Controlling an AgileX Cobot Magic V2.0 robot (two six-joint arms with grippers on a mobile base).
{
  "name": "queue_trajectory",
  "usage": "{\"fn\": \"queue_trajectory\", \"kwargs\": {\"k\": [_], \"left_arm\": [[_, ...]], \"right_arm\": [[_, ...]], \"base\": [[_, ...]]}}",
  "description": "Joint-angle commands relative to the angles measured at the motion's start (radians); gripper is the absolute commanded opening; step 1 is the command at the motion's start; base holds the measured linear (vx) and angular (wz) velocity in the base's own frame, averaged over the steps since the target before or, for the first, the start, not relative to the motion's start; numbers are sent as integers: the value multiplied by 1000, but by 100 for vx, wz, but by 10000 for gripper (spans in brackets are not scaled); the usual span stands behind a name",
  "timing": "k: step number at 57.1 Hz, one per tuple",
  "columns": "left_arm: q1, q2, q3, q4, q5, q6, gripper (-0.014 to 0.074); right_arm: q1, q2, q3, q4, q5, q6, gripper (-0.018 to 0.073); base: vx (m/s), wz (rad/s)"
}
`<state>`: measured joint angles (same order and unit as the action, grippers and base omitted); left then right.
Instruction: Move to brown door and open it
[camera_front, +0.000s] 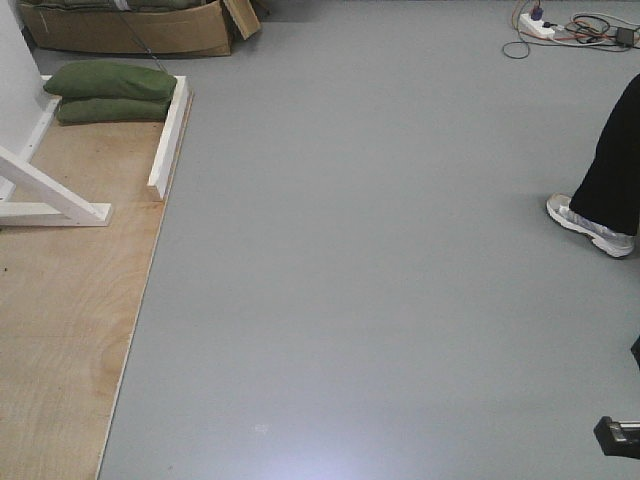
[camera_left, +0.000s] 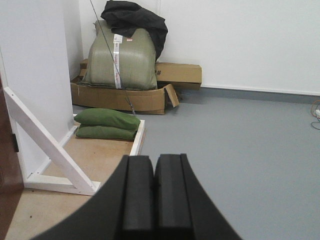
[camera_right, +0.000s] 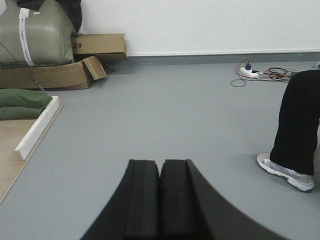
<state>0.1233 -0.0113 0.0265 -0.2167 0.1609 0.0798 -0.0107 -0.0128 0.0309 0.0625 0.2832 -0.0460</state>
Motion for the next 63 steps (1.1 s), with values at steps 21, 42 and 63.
{"fn": "queue_trajectory", "kwargs": {"k": [21, 42, 63], "left_arm": [[231, 293, -309, -201, -399, -178, -3], [241, 730, -692, -812, -804, 242, -3], [487, 1032, -1099, -983, -831, 458, -3]], "right_arm": [[-5, -11, 6, 0, -83, -6, 0], [-5, -11, 6, 0, -83, -6, 0], [-5, -11, 6, 0, -83, -6, 0]], "base": [[0, 0], [0, 0], [0, 0]]}}
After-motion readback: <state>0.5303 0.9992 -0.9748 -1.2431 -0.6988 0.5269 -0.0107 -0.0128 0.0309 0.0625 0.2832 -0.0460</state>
